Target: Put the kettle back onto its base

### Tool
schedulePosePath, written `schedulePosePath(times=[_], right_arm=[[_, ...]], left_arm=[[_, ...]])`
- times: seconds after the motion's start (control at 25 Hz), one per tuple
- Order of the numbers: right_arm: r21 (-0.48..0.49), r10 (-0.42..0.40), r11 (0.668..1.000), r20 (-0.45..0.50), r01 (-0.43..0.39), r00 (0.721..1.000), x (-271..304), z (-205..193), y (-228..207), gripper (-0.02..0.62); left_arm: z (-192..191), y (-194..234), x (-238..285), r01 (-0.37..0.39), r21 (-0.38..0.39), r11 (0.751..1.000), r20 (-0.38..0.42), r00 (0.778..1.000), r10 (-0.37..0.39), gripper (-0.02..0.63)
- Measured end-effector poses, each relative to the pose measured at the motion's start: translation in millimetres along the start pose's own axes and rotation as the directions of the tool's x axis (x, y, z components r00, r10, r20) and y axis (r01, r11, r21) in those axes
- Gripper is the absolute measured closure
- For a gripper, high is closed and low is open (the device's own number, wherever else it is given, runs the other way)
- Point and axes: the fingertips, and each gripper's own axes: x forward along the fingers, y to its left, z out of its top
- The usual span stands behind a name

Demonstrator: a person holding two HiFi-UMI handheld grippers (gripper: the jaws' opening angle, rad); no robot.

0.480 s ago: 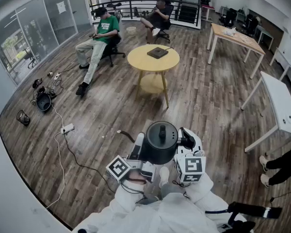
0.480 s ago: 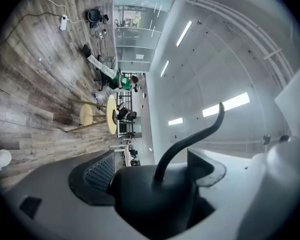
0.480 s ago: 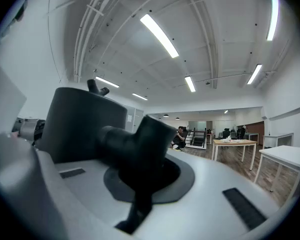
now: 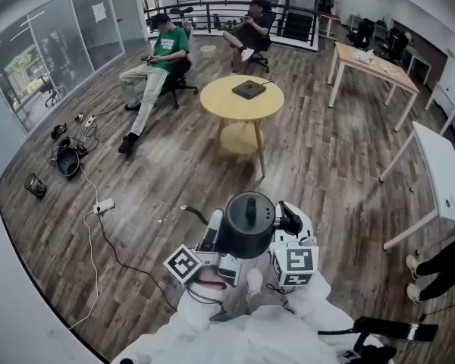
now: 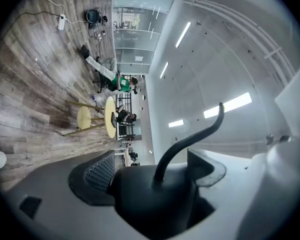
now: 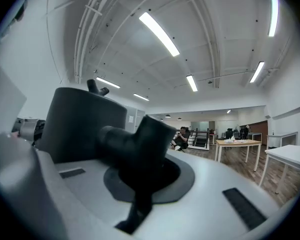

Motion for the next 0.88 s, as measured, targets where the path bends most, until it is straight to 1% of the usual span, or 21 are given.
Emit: schedulePosePath(times=[0.24, 0.52, 0.68, 0.88], right_arm=[[0.004, 0.011, 1.000, -0.011, -0.011, 1.000, 45, -7, -25, 0.584], [0.011, 0.018, 1.000, -0.002, -0.018, 1.000, 103, -6, -71, 0.584], [0.021, 0.012, 1.000, 0.012, -0.012, 1.000, 133, -4, -102, 0.584], [0.040, 0.005, 0.999, 0.004, -0.005, 1.000, 165, -11, -136, 0.584]], left_arm=[[7, 18, 46, -0.010, -0.008, 1.000, 0.010, 1.000, 0.010, 0.149], [10, 32, 118, -0.025, 0.003, 1.000, 0.019, 1.000, 0.025, 0.149], [6, 34, 163, -0.012, 0.018, 1.000, 0.006, 1.000, 0.012, 0.149], [1, 46, 208, -0.025, 0.027, 0.999, -0.005, 1.000, 0.025, 0.149]])
